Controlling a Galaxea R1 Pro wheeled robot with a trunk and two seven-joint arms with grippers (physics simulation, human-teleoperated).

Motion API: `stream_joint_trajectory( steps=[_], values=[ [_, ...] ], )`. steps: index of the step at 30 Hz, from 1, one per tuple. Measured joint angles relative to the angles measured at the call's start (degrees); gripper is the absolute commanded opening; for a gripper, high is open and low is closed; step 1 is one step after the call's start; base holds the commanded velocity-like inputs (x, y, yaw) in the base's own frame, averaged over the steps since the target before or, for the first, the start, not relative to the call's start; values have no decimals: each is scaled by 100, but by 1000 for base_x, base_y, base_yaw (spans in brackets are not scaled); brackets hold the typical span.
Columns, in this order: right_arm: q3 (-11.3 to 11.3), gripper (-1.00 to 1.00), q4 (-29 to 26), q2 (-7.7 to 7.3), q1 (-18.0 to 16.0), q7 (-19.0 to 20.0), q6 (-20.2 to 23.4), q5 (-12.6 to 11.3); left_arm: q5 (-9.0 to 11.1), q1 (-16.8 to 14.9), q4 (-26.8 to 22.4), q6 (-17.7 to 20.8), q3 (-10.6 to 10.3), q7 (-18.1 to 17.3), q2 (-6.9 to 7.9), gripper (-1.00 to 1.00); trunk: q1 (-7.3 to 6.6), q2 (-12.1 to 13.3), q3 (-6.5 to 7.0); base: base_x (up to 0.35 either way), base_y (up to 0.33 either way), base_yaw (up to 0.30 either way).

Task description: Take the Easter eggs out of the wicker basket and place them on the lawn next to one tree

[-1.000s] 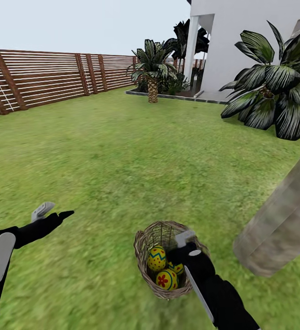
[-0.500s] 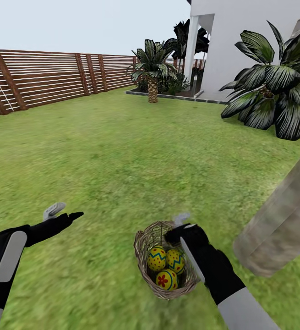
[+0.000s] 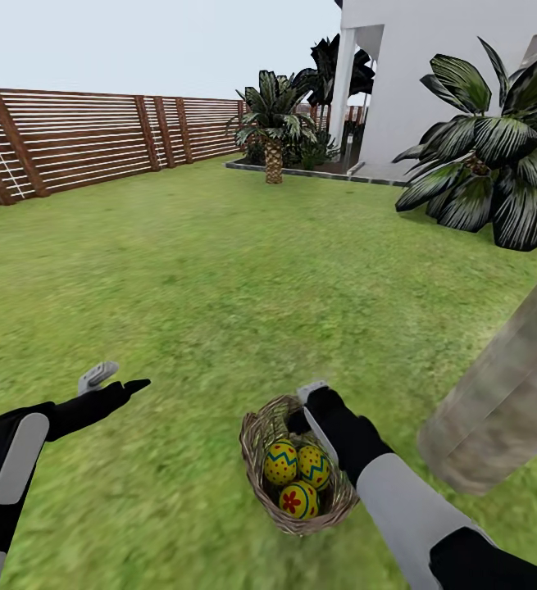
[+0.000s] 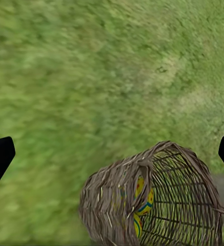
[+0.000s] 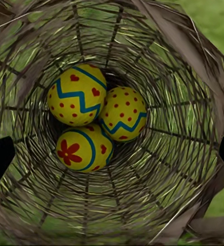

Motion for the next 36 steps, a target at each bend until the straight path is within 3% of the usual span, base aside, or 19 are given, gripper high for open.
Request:
stream_joint_trajectory(
  steps=[4, 9, 14, 28, 31, 36],
  values=[
    [-8, 100, 425, -3, -69, 8, -11, 8, 0, 0, 31, 0, 0, 4, -9, 100, 0, 0, 0, 0, 0, 0],
    [5, 100, 444, -29, -72, 29, -100, 29, 0, 0, 44, 0, -1, 2, -14, 100, 0, 0, 0, 0, 0, 0],
    [30, 100, 419, -33, -69, 69, -677, 42, 0, 0, 13, 0, -8, -6, -14, 100, 0, 0, 0, 0, 0, 0],
    [35, 100, 331, -23, -68, 64, -728, 46, 0, 0, -5, -5, -17, -9, -22, 100, 0, 0, 0, 0, 0, 0],
    [33, 100, 316, -19, -68, 64, -728, 44, 2, 0, -7, -8, -193, -6, -20, 100, 65, -119, -53, 0, 0, 0],
    [33, 100, 307, -9, -68, 64, -725, 44, -2, -2, -11, -9, -258, -9, -18, 100, 175, -320, -143, 0, 0, 0]
  ],
)
